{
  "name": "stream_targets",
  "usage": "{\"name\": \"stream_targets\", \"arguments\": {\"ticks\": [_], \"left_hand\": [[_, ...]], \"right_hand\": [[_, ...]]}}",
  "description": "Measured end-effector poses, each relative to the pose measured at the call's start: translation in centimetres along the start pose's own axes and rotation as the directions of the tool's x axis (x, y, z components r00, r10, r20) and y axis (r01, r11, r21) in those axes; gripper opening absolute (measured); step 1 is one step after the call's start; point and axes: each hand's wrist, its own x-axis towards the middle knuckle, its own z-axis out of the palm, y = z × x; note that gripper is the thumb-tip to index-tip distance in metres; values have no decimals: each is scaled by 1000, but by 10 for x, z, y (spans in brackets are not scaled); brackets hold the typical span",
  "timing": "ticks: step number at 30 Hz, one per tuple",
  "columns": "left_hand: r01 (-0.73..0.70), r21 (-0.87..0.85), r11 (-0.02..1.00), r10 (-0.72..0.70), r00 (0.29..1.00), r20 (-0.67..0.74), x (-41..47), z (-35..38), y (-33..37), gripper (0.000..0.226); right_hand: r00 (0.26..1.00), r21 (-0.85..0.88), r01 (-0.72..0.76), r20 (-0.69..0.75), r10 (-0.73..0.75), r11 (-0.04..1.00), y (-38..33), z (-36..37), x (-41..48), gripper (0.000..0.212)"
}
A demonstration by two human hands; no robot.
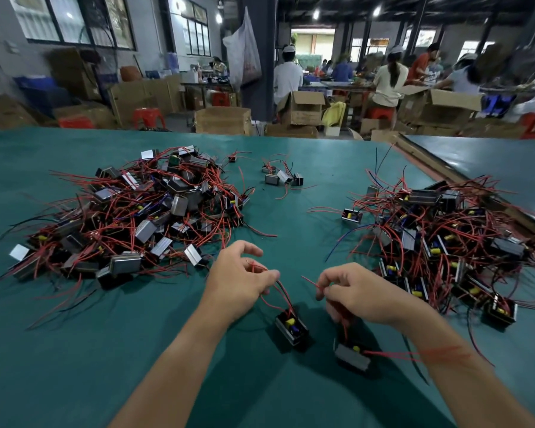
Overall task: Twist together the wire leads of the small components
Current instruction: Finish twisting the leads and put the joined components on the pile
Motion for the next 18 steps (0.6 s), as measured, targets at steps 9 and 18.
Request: {"name": "stream_targets", "arguments": {"ticks": [9,18], "left_hand": [[-41,-122,992,48,998,50,2,14,0,28],[-7,-118,993,25,988,150,-3,12,1,29]], "right_hand": [[998,141,53,9,-54,989,-5,-3,-4,31],[987,116,131,-112,-118,985,0,-1,0,25]]}}
